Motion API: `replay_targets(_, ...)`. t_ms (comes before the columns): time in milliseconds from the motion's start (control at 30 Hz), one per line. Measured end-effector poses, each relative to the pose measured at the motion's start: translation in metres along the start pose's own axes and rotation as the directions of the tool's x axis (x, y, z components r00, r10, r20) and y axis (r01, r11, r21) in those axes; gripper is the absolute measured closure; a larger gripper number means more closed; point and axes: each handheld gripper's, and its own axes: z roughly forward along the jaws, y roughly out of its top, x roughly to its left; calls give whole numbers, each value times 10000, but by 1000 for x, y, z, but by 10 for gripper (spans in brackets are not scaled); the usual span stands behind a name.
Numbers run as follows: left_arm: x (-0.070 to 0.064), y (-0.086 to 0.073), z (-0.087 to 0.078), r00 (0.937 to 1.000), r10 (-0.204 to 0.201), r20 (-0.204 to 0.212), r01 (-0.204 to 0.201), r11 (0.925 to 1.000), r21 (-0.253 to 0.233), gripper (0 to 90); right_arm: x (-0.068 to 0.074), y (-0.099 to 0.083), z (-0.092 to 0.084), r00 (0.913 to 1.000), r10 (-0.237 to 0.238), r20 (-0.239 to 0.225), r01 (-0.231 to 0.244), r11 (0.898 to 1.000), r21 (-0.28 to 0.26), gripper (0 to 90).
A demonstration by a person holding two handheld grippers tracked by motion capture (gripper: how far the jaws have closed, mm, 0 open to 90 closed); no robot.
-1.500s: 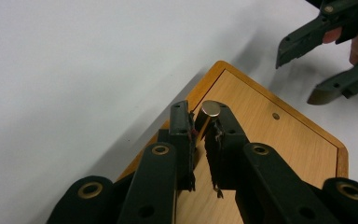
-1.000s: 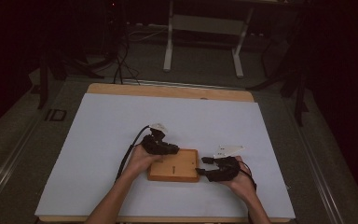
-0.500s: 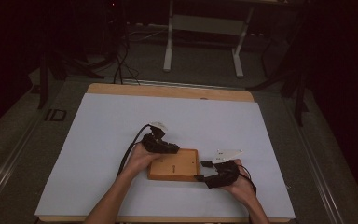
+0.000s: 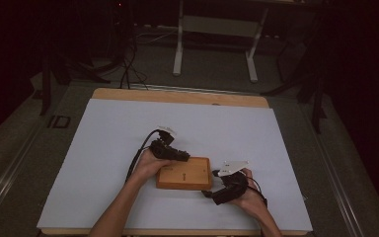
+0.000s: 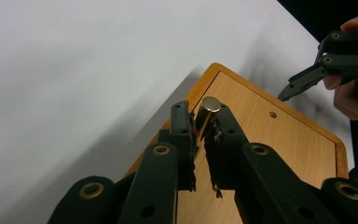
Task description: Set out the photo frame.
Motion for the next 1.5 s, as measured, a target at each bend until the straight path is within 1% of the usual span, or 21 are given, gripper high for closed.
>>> replay_targets(67, 2, 1, 0, 9999, -106, 85, 106, 9999, 35, 825, 1, 0, 2, 9998, -78, 203, 77, 9999, 70, 156)
replay_targets(267, 5, 2, 0, 9992, -301, 270, 297, 9995, 128, 826, 2, -2, 7, 9991, -216, 374, 207, 9994, 266, 144)
replay_targets(333, 6, 3, 0, 9989, -340, 307, 335, 9993, 159, 827, 3, -2, 10, 9982, -237, 557, 221, 9994, 279, 142)
replay_targets(400, 6, 4, 0, 9986, -425, 304, 419, 9989, 216, 828, 3, -2, 14, 9969, -296, 727, 275, 9992, 287, 142)
replay_targets(433, 6, 4, 0, 9985, -452, 309, 445, 9987, 234, 829, 3, -3, 16, 9953, -359, 894, 335, 9990, 280, 142)
replay_targets(500, 6, 5, 1, 9984, -470, 328, 462, 9986, 249, 829, 2, -3, 18, 9939, -408, 1024, 381, 9989, 276, 142)
replay_targets(567, 7, 5, 1, 9979, -529, 362, 519, 9982, 286, 829, 1, -4, 19, 9916, -409, 1229, 373, 9988, 317, 143)
replay_targets(667, 8, 6, 1, 9969, -656, 435, 640, 9973, 366, 829, -1, -5, 20, 9894, -314, 1418, 290, 9994, 187, 145)
replay_targets(800, 11, 7, 1, 9951, -814, 563, 790, 9959, 438, 829, -4, -5, 22, 9854, -302, 1673, 288, 9995, 110, 149)
replay_targets(1000, 14, 8, 1, 9919, -1001, 778, 965, 9941, 494, 833, -5, -2, 23, 9776, -419, 2061, 442, 9990, -69, 152)
replay_targets(1033, 14, 8, 1, 9916, -1022, 796, 985, 9939, 494, 834, -5, -1, 23, 9746, -457, 2191, 490, 9988, -95, 154)
replay_targets(1167, 15, 9, 1, 9912, -1008, 862, 961, 9937, 573, 836, -5, 1, 24, 9682, -573, 2435, 628, 9979, -147, 156)
replay_targets(1200, 15, 9, 1, 9912, -1008, 862, 961, 9937, 573, 837, -5, 1, 25, 9656, -619, 2525, 676, 9976, -140, 171)
replay_targets(1267, 16, 9, 2, 9911, -1006, 872, 957, 9937, 587, 840, -4, 3, 25, 9601, -806, 2676, 902, 9956, -236, 184)
replay_targets(1367, 16, 9, 2, 9908, -1018, 888, 968, 9936, 584, 844, -1, 5, 25, 9528, -959, 2882, 1127, 9927, -425, 215)
replay_targets(1400, 16, 9, 2, 9913, -964, 896, 912, 9940, 603, 846, -1, 6, 24, 9515, -993, 2911, 1183, 9918, -481, 217)
replay_targets(1467, 15, 10, 3, 9920, -906, 874, 852, 9943, 642, 848, 0, 7, 24, 9523, -1085, 2853, 1314, 9894, -622, 228)
replay_targets(1500, 14, 10, 3, 9926, -864, 848, 809, 9945, 661, 849, 1, 7, 24, 9501, -1151, 2901, 1386, 9884, -617, 228)
